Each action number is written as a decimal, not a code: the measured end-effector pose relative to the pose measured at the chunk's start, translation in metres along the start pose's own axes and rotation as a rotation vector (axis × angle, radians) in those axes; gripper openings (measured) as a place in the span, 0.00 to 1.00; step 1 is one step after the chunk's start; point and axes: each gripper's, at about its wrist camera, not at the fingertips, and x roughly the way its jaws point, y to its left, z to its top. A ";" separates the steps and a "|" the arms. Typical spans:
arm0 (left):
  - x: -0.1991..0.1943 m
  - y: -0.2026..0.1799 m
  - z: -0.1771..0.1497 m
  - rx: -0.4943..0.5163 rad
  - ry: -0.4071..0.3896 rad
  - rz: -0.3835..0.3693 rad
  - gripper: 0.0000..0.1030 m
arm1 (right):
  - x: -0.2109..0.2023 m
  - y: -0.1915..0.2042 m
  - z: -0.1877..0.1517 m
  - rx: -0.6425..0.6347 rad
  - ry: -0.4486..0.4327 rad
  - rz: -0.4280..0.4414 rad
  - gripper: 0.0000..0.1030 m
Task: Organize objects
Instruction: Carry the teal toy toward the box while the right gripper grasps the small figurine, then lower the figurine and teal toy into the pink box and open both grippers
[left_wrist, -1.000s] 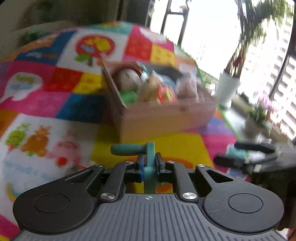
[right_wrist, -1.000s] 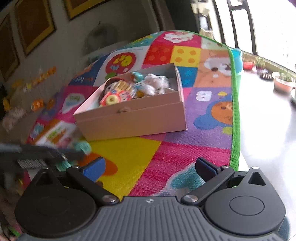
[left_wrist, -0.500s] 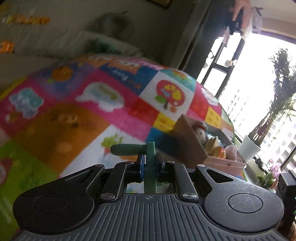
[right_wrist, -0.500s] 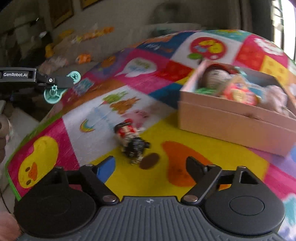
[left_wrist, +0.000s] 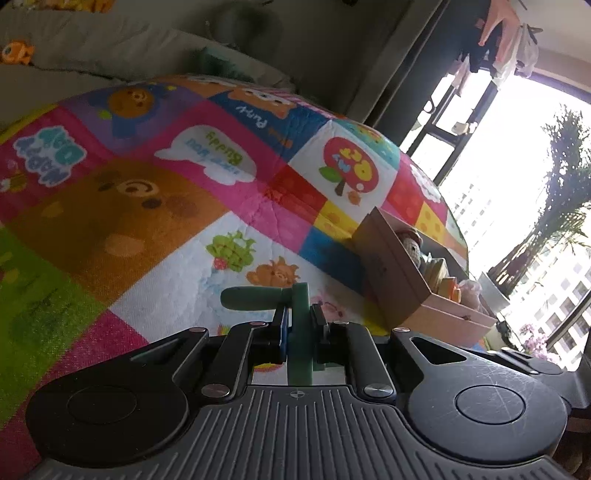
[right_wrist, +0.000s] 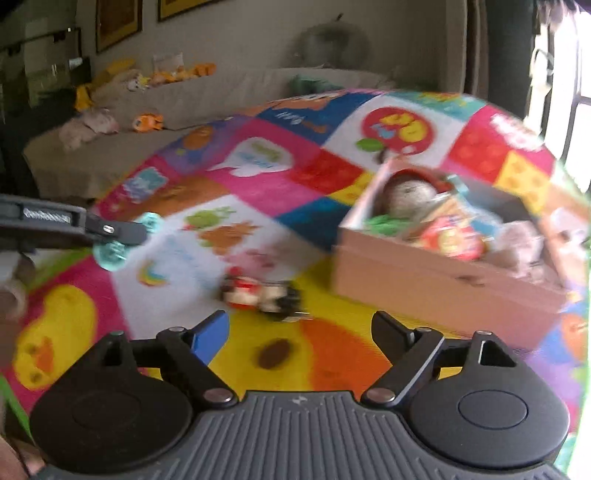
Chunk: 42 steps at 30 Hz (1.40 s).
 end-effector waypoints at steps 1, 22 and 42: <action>-0.002 0.000 0.000 0.007 -0.005 0.003 0.14 | 0.009 0.008 0.002 0.014 0.002 0.003 0.83; 0.014 -0.056 0.016 0.107 0.035 -0.090 0.14 | -0.078 -0.032 0.016 -0.001 -0.173 -0.066 0.63; 0.184 -0.260 0.107 0.295 0.025 -0.233 0.19 | -0.100 -0.140 -0.034 0.247 -0.254 -0.202 0.63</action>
